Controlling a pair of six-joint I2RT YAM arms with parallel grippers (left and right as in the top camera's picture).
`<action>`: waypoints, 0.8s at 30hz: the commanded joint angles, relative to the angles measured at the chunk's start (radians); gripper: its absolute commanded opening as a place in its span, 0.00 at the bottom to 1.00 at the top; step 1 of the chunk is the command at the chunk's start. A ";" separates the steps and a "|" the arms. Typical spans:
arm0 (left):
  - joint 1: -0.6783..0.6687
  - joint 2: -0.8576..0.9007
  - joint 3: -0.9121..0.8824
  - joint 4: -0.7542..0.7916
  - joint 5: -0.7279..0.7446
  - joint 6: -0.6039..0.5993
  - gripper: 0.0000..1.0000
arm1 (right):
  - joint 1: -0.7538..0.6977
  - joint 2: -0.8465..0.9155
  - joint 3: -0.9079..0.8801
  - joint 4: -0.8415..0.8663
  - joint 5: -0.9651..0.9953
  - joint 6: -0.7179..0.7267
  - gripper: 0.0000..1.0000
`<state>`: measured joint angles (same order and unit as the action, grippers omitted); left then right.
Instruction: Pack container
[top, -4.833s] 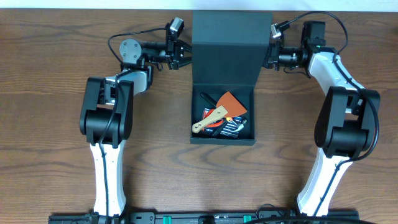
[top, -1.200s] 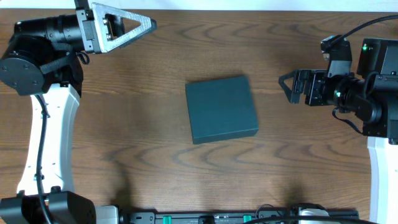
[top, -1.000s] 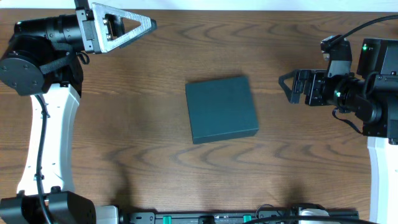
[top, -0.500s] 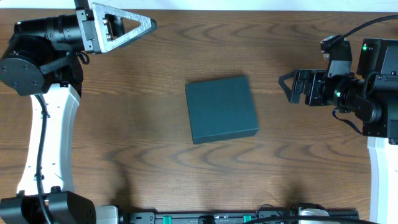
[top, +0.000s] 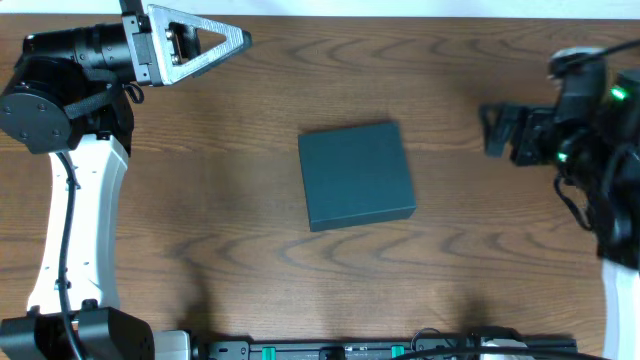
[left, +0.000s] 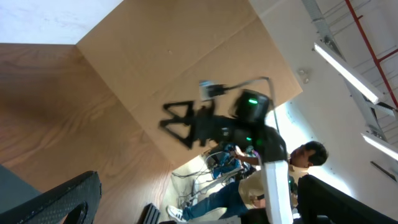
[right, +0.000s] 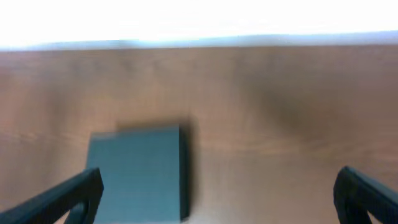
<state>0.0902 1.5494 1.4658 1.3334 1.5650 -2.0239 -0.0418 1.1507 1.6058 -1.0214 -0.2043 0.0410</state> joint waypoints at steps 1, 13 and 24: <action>0.005 -0.002 0.011 0.006 0.002 -0.061 0.99 | 0.014 -0.114 -0.046 0.121 -0.003 -0.074 0.99; 0.005 -0.002 0.011 0.006 0.002 -0.061 0.99 | 0.083 -0.512 -0.543 0.614 -0.013 -0.147 0.99; 0.005 -0.002 0.011 0.006 0.002 -0.061 0.99 | 0.089 -0.772 -0.979 0.882 -0.039 -0.144 0.99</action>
<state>0.0902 1.5494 1.4658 1.3334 1.5650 -2.0235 0.0322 0.4149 0.6865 -0.1635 -0.2337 -0.0917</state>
